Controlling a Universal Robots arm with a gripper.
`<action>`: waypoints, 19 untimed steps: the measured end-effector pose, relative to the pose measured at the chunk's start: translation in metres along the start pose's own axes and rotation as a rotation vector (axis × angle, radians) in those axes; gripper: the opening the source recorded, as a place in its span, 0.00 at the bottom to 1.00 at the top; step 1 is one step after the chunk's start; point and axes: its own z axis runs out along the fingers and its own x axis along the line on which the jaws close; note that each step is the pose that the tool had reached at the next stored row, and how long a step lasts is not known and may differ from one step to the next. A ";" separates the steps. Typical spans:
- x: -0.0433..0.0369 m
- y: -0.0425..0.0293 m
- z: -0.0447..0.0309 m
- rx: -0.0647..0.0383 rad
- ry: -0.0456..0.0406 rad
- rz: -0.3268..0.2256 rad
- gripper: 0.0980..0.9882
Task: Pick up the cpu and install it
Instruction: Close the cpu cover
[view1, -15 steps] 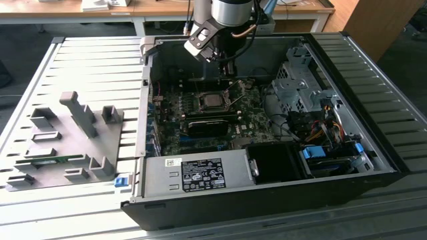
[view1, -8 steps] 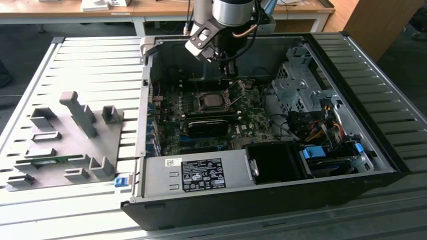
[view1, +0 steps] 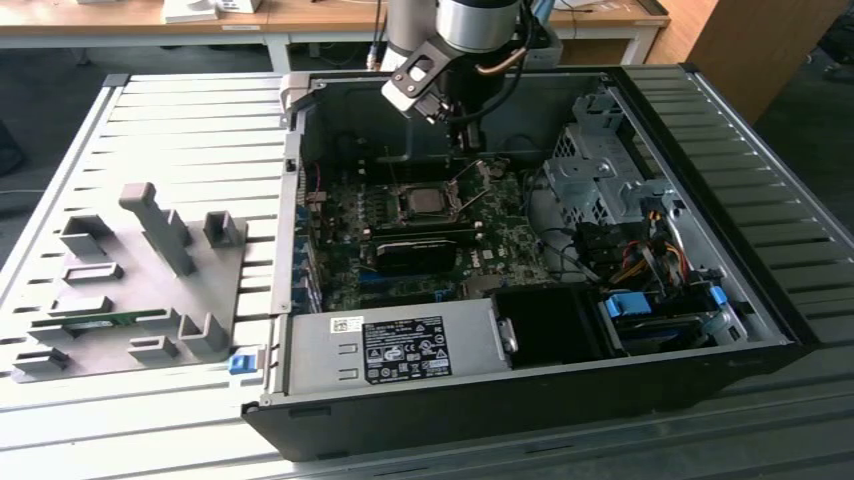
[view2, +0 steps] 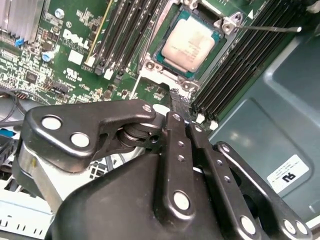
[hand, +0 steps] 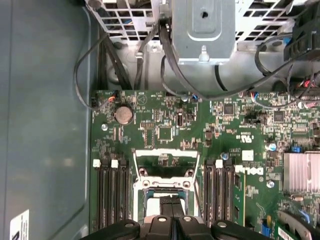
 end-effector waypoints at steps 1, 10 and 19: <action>0.0000 0.0014 0.0000 0.000 0.0000 0.000 0.01; 0.0002 0.0169 0.0005 0.001 0.0001 0.000 0.01; 0.0003 0.0279 0.0012 0.003 0.0005 -0.027 0.01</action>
